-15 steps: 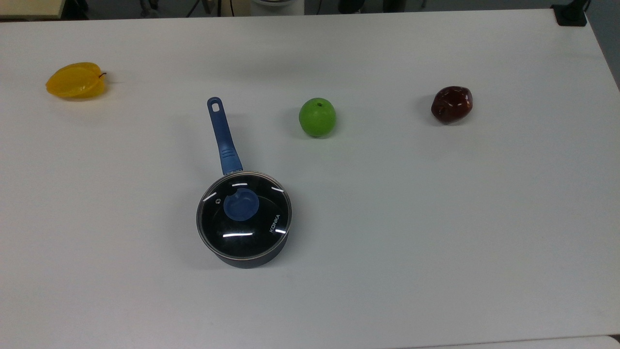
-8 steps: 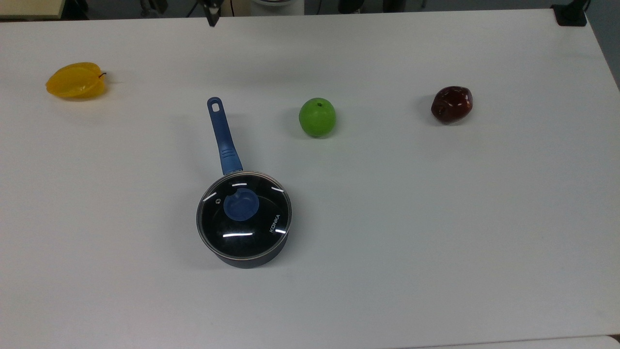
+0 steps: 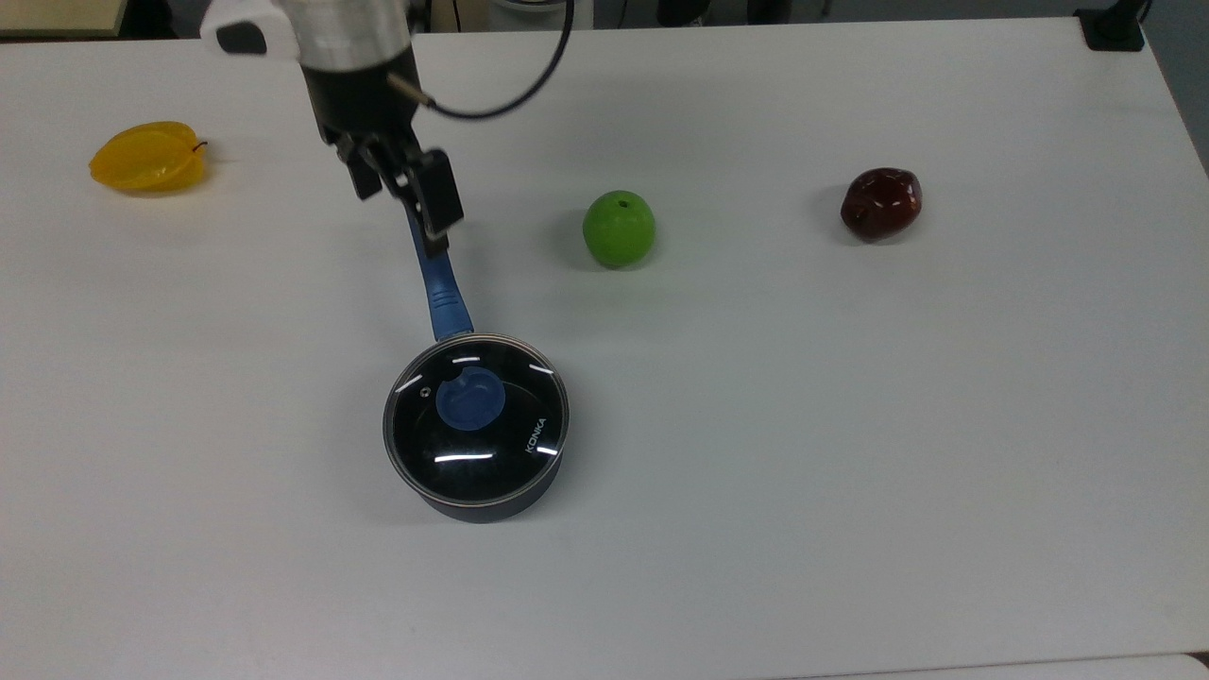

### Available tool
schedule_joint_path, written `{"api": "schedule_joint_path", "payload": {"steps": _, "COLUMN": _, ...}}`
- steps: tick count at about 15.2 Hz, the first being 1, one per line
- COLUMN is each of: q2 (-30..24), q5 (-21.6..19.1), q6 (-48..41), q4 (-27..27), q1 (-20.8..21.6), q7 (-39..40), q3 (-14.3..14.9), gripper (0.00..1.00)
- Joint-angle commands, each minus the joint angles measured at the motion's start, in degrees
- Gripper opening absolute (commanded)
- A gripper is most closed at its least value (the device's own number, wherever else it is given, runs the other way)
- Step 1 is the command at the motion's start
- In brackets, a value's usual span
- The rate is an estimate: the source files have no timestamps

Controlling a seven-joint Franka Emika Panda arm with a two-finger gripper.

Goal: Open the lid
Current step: 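Lower the open gripper onto the blue knob of the glass lid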

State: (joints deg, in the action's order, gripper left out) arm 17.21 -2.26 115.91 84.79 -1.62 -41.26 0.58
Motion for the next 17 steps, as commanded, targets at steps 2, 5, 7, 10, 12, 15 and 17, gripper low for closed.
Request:
{"api": "schedule_joint_path", "payload": {"steps": 2, "q2": 10.63, "q5": 4.71, "q6": -0.34, "q4": -11.13, "q1": 3.64, "q7": -8.56, "q3": 0.56, "gripper": 1.0}}
{"api": "schedule_joint_path", "payload": {"steps": 5, "q2": 13.72, "q5": 8.05, "q6": 1.59, "q4": -13.07, "q1": 5.31, "q7": -11.73, "q3": 0.65, "gripper": 1.0}}
{"api": "schedule_joint_path", "payload": {"steps": 7, "q2": 15.56, "q5": 8.68, "q6": 3.97, "q4": -13.25, "q1": 6.1, "q7": -13.58, "q3": 1.09, "gripper": 1.0}}
{"api": "schedule_joint_path", "payload": {"steps": 10, "q2": 19.43, "q5": 9.2, "q6": 3.97, "q4": -17.72, "q1": 6.46, "q7": -15.86, "q3": 1.96, "gripper": 1.0}}
{"api": "schedule_joint_path", "payload": {"steps": 12, "q2": 21.97, "q5": 10.78, "q6": 4.41, "q4": -19.57, "q1": 7.33, "q7": -17.28, "q3": 2.75, "gripper": 1.0}}
{"api": "schedule_joint_path", "payload": {"steps": 15, "q2": 23.83, "q5": 10.88, "q6": 4.5, "q4": -21.42, "q1": 7.86, "q7": -17.28, "q3": 2.76, "gripper": 1.0}}
{"api": "schedule_joint_path", "payload": {"steps": 17, "q2": 24.27, "q5": 10.96, "q6": 5.02, "q4": -21.42, "q1": 8.39, "q7": -17.28, "q3": 2.93, "gripper": 1.0}}
